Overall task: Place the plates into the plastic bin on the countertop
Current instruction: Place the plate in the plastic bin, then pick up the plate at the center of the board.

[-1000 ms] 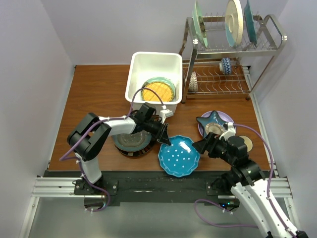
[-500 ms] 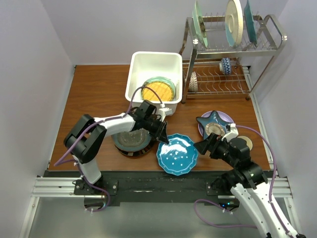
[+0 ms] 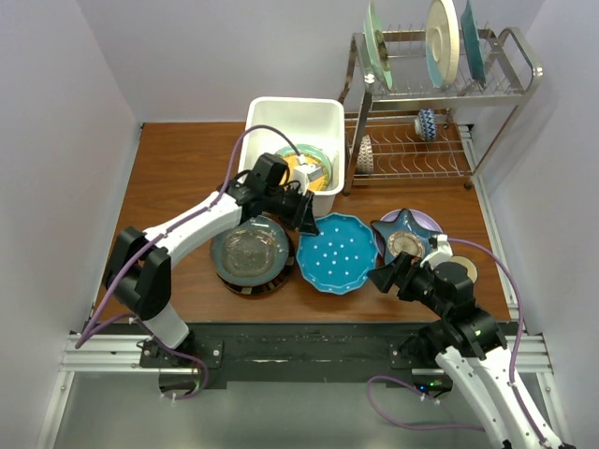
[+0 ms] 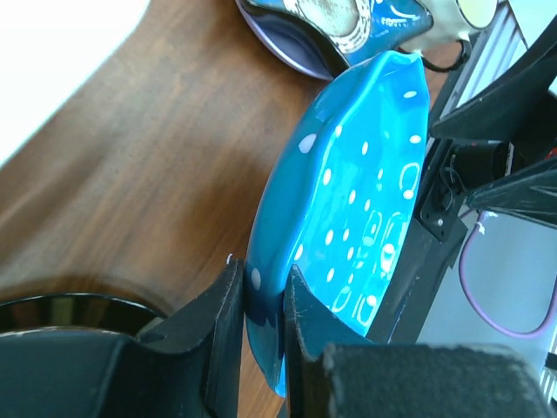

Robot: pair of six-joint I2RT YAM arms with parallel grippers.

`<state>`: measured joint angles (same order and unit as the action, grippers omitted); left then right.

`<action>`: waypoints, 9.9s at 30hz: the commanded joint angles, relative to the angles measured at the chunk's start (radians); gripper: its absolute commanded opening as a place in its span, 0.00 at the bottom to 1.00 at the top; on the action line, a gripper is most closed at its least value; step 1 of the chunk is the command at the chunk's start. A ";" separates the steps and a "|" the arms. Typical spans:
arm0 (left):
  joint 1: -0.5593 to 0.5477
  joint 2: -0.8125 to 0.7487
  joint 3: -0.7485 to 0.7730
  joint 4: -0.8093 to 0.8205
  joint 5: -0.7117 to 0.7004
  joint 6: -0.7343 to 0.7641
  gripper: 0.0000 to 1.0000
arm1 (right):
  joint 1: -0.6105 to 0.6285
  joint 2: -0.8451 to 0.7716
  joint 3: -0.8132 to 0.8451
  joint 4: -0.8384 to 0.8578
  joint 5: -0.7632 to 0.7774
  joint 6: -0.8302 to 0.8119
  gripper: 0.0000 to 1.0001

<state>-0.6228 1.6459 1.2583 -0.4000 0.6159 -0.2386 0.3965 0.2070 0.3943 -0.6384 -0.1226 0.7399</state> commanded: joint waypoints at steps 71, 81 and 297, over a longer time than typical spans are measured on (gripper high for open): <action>0.356 0.055 0.509 0.179 -0.142 -0.303 0.00 | -0.001 0.269 -0.095 0.315 -0.155 0.007 0.92; 0.360 0.097 0.518 0.205 -0.271 -0.327 0.00 | -0.001 0.272 -0.110 0.318 -0.169 0.009 0.92; -0.362 0.643 0.605 0.096 -0.277 -0.329 0.22 | -0.002 -0.029 0.129 0.065 -0.298 -0.119 0.91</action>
<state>-0.9787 2.2799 1.8191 -0.3298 0.3695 -0.5488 0.3965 0.1913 0.5079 -0.5739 -0.4072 0.6418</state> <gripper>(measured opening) 0.370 0.916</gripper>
